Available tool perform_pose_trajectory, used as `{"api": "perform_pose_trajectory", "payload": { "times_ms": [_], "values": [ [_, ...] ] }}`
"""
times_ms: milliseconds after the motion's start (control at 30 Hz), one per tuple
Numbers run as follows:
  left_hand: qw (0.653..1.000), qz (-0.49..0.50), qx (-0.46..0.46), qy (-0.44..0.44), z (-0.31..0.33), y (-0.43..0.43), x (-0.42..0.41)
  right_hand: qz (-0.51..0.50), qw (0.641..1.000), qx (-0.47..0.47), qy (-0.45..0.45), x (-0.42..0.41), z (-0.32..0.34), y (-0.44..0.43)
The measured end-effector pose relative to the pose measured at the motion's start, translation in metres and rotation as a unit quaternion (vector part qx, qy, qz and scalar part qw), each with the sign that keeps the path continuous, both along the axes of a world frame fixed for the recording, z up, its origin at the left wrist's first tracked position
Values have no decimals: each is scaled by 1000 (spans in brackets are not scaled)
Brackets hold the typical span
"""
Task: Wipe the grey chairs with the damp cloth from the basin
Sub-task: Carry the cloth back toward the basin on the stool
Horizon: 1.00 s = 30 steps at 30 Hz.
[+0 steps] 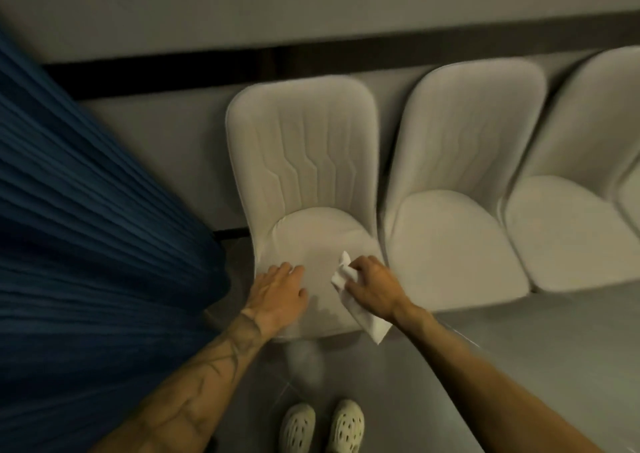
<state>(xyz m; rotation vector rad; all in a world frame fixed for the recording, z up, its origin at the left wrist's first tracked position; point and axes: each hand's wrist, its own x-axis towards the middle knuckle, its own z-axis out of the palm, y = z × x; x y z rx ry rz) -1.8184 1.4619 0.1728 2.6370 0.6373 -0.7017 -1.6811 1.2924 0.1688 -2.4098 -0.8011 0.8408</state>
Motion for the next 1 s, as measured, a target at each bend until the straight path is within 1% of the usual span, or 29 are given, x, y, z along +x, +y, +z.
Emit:
{"api": "perform_pose_trajectory", "payload": {
  "times_ms": [167,367,500,667,833,1000],
  "values": [
    [999,-45,12,-19,73,-55,45,-23,999,-17,-38,30,76,-63],
    [997,-61,33,-17,125,-129,107,-22,997,-10,-80,90,123,-154],
    [998,-49,45,-13,142,-195,157,-26,996,5,-83,150,145,-232],
    [999,-32,38,-21,161,-292,223,-16,996,20,-91,219,174,-325],
    [998,-48,33,-31,173,-378,304,-35,995,20,-92,288,191,-410],
    [997,-68,13,-44,172,-443,404,-57,993,10,-100,379,197,-484]
  ]
}}
